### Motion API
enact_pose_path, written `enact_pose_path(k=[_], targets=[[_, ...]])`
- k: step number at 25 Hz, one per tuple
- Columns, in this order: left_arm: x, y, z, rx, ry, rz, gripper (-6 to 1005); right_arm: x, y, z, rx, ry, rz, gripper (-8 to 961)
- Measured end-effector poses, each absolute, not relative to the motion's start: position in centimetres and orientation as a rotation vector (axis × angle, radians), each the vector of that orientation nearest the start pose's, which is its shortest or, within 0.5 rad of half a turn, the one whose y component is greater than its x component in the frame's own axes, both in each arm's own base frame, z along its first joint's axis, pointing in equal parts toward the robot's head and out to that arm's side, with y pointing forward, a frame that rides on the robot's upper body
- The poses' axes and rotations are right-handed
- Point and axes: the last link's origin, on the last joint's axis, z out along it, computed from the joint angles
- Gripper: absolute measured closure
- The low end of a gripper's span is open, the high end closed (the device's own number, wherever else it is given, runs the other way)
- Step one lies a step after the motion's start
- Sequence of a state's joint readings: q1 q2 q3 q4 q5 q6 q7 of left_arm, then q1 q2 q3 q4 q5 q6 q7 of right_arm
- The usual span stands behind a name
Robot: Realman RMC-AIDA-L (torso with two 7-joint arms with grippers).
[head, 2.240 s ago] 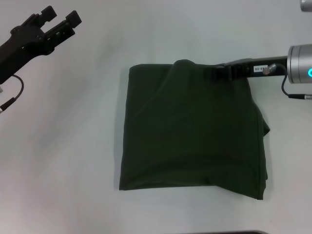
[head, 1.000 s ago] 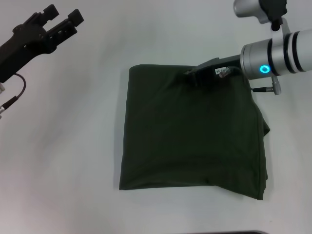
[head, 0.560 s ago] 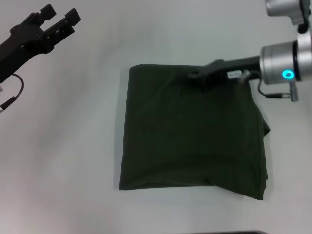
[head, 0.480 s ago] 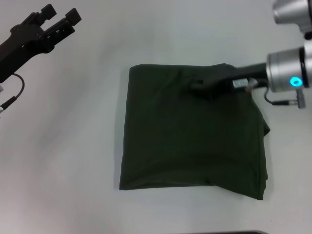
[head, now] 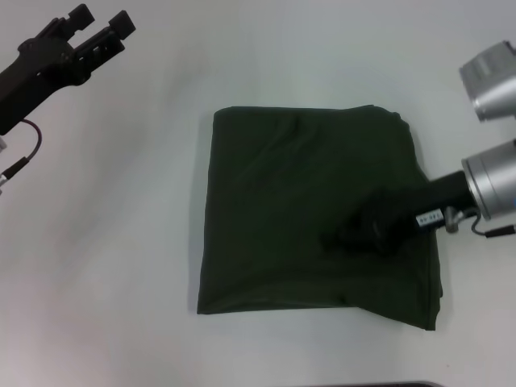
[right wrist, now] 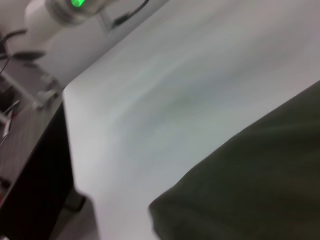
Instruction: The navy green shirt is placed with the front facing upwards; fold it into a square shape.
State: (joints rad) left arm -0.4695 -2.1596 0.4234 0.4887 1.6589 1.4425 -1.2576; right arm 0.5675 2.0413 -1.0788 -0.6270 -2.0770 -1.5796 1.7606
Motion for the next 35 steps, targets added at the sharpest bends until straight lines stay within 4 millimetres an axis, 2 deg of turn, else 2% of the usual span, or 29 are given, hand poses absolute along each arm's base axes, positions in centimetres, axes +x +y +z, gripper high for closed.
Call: enact_pose_path(k=[6, 12, 25, 31, 35], targets=[[-28.2, 33.3, 0.8, -2.082, -0.83, -1.162, 96, 25.7, 29.1, -4.3, -3.139, 1.02, 0.268, 933], [-28.2, 33.3, 0.8, -2.082, -0.83, -1.161, 96, 26.4, 28.5, -4.6, -3.157, 1.041, 0.184, 932], [-28.2, 33.3, 0.8, -2.08, -0.832, -1.158, 96, 27.6, 28.6, -5.2, -3.084, 1.13, 0.06, 932], [-28.2, 33.4, 0.8, -2.08, -0.831, -1.157, 96, 27.4, 28.8, -5.0, -3.085, 1.115, 0.071, 933], [-28.2, 33.4, 0.8, -2.079, -0.832, -1.156, 96, 26.5, 29.3, -4.5, -3.104, 1.06, 0.144, 933]])
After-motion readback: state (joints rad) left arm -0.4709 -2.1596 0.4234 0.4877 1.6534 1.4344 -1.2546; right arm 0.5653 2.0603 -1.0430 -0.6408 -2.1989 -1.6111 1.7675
